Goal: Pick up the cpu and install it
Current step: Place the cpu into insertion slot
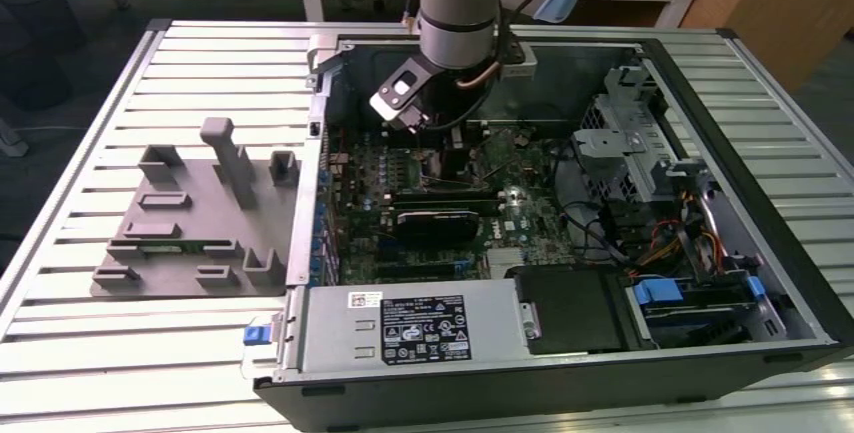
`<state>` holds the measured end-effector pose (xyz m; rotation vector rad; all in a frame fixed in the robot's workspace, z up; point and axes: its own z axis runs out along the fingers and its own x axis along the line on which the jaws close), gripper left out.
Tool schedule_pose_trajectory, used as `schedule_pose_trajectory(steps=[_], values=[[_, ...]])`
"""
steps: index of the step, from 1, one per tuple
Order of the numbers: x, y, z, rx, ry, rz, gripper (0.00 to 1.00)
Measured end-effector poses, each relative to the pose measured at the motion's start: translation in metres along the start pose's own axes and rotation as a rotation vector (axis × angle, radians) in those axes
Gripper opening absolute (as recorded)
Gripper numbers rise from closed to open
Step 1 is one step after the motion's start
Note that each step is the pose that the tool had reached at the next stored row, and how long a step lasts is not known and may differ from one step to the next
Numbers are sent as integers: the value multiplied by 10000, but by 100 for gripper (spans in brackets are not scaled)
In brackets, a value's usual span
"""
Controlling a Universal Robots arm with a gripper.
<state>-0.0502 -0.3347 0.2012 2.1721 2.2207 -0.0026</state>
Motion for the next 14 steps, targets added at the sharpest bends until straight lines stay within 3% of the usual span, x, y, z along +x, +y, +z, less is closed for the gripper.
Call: schedule_pose_trajectory(steps=[14], values=[[3, -2, 61, 3, -3, 117, 54]])
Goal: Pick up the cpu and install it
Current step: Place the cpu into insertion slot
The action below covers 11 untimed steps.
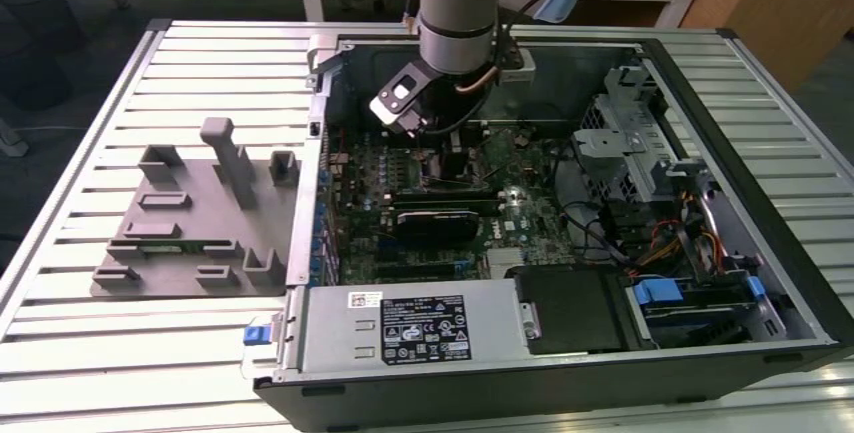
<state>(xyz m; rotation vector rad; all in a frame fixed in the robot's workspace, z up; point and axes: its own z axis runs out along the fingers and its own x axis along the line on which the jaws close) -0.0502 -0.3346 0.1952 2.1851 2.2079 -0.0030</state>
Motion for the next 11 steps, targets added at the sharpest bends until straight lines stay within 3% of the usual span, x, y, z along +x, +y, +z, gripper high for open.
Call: schedule_pose_trajectory(steps=[11], values=[[1, 0, 20, 0, 0, 3, 54]])
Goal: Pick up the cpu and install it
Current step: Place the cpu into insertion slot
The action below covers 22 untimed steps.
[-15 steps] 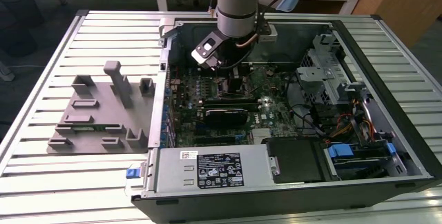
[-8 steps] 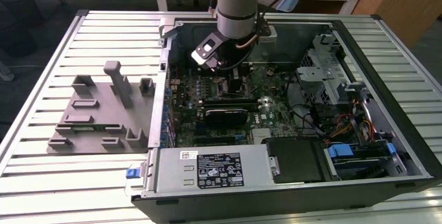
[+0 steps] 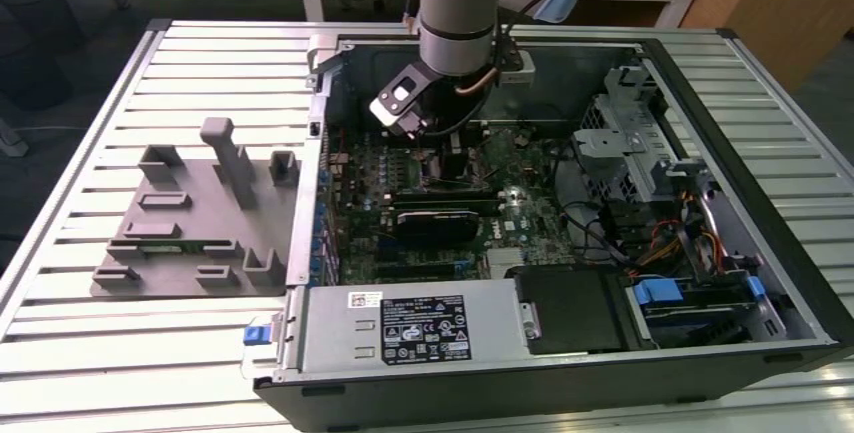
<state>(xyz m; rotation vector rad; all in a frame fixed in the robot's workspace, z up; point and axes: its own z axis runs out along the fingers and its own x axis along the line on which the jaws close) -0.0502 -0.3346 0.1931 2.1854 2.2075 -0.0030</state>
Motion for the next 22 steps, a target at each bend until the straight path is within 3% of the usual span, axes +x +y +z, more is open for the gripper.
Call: schedule_pose_trajectory(steps=[4, 5, 22], values=[[0, 0, 1, -1, 1, 0, 55], [0, 0, 1, -1, 2, 0, 62], [0, 1, -19, -1, 3, 0, 62]])
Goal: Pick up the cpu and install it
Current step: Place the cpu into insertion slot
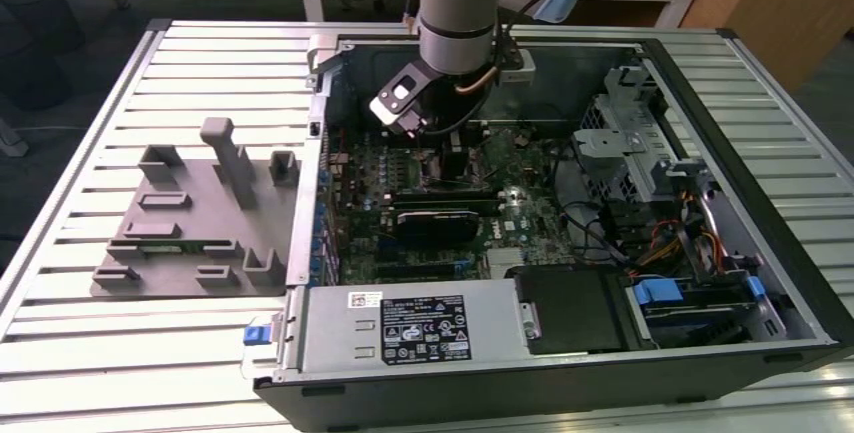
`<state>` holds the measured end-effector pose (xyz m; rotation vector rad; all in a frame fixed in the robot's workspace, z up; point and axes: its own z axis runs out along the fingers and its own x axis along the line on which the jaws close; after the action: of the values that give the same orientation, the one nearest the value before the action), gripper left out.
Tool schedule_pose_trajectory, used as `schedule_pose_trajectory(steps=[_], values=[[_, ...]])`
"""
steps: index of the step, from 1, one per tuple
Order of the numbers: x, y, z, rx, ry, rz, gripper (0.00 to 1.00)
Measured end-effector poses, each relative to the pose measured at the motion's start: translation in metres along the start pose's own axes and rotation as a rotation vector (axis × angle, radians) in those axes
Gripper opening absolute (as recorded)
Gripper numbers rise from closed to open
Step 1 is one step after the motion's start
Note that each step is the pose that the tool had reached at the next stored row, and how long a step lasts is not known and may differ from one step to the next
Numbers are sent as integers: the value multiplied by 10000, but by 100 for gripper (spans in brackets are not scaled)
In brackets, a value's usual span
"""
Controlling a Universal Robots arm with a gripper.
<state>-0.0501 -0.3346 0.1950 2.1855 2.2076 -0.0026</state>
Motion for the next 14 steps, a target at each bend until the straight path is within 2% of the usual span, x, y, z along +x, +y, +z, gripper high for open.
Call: schedule_pose_trajectory(steps=[4, 5, 14], values=[[0, 0, -2, 1, -1, 0, 60], [0, 0, -2, 0, 0, 0, 53], [0, 19, -2, 0, 0, 0, 53]])
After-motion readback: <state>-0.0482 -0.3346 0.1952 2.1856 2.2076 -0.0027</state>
